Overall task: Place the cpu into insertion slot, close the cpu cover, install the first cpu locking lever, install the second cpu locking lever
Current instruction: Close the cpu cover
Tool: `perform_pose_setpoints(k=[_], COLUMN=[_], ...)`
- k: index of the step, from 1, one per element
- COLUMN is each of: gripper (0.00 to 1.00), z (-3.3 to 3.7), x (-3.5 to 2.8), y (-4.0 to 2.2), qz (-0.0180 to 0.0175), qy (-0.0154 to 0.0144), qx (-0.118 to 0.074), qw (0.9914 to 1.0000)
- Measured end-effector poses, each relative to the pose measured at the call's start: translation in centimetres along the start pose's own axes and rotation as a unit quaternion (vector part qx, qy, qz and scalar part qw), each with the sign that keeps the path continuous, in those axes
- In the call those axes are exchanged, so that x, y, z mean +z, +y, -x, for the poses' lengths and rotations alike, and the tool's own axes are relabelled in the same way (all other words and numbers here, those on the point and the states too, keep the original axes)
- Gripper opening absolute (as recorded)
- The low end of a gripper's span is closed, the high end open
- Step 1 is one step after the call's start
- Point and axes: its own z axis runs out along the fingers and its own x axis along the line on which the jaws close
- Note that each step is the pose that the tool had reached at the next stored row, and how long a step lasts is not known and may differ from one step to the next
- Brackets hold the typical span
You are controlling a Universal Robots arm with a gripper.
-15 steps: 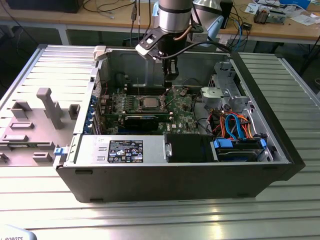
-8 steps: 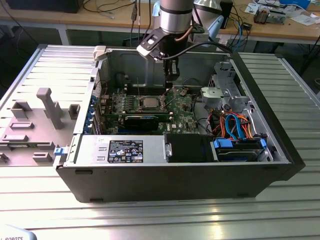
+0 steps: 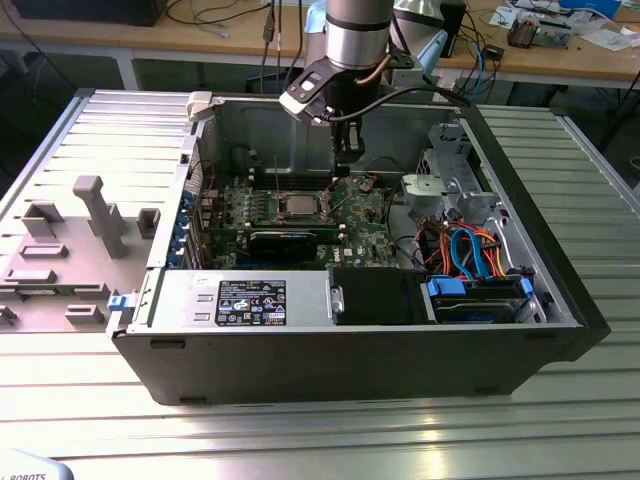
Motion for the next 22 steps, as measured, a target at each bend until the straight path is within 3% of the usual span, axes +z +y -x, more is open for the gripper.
perform_pose_setpoints(k=[12, 22], gripper=[0.11, 0.11], z=[0.12, 0.17], x=[0.13, 0.22], y=[1.66, 2.34], qz=[0.0, 0.0], qy=[0.0001, 0.0001], qx=[0.0, 0.0], qw=[1.0, 1.0])
